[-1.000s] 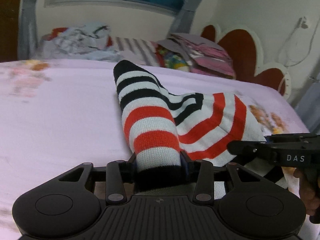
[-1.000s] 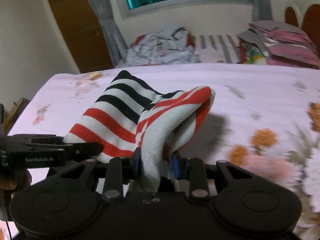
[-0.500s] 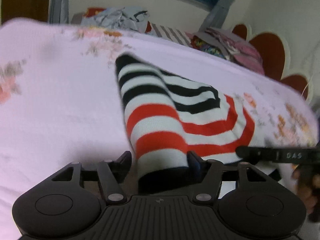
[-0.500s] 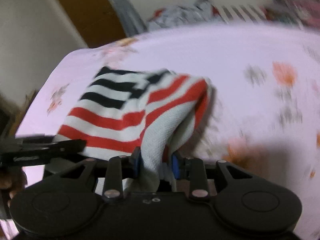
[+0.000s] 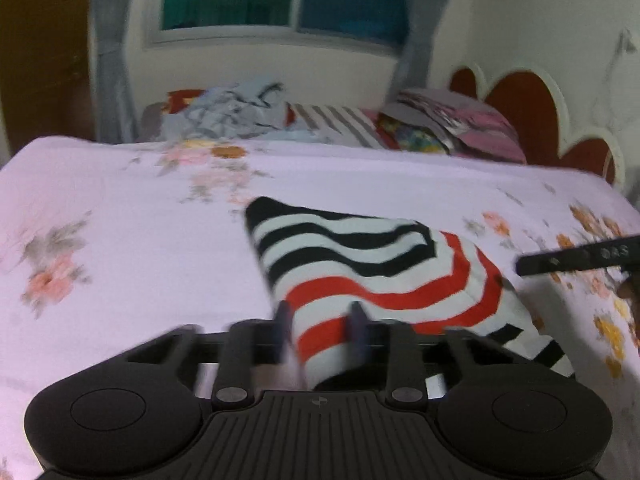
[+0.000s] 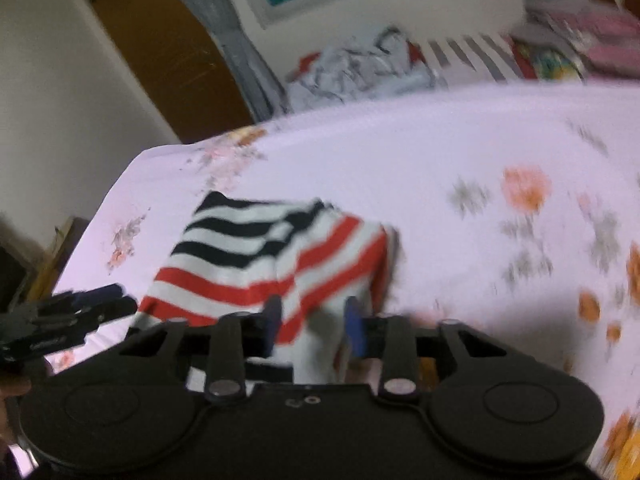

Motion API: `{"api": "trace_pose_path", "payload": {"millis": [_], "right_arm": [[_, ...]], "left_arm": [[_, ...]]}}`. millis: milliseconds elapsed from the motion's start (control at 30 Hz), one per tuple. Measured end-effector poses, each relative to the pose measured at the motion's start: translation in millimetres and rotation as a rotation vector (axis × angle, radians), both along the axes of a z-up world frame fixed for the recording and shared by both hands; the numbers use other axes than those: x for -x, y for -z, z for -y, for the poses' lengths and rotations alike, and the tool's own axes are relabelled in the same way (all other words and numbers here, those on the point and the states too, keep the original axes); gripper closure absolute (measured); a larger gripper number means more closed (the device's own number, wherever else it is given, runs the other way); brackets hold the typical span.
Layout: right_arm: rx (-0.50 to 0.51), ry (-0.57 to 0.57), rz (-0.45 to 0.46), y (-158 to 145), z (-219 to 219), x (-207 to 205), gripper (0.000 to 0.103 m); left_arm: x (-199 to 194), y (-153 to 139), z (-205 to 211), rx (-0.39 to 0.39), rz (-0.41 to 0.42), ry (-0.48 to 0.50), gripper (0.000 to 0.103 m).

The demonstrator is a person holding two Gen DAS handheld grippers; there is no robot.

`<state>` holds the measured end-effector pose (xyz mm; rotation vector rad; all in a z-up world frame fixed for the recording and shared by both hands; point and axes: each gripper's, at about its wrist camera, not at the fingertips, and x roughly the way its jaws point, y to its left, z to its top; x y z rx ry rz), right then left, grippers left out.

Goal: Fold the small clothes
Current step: 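Lower the bundle onto the bed and open both tools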

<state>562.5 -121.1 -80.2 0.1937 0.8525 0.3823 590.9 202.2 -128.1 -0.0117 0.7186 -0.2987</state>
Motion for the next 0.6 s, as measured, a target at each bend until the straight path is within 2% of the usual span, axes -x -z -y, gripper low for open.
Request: {"api": "trace_pose_path", "payload": {"millis": [67,100,133,200,233,300,367,467,600], "right_arm": [[0.036,-0.022,-0.015,7.7,-11.8,-7.8,0.081],[0.053,-0.034,-0.037,15.3,-15.4,-10.2,0.081],[0.081,-0.042,-0.062,24.1,-19.2,-13.2,0.082],[0.176,-0.035,-0.072,39.3,-22.7,-14.2,0.086],[0.165,-0.029,-0.07,40.9,-21.0,-14.3,0.086],[0.153,-0.008,-0.075,33.8,-19.1,-10.8,0.086],[0.153,-0.018,-0.027,17.8,-20.0,5.2,0.085],[0.145,-0.082,0.027,-1.4,-25.0,41.3,0.084],[0.215,-0.185,0.057,-4.0,-49.3,78.7,0.084]], "left_arm": [[-11.7,11.2,9.0,0.011,-0.065,0.028,0.079],[-15.2,17.0,14.0,-0.018,-0.084,0.031,0.079],[-16.0,18.8,16.0,-0.031,-0.086,0.026,0.079],[-18.6,19.2,12.9,0.003,-0.106,0.018,0.079],[-18.9,19.5,13.1,-0.002,-0.106,0.021,0.079],[-15.6,16.1,16.1,-0.04,-0.096,0.036,0.079],[-4.3,6.9,13.6,-0.027,-0.075,0.045,0.079],[27.0,-4.4,8.2,-0.032,-0.052,0.045,0.079],[69.9,-1.9,8.8,-0.072,-0.057,0.039,0.079]]}}
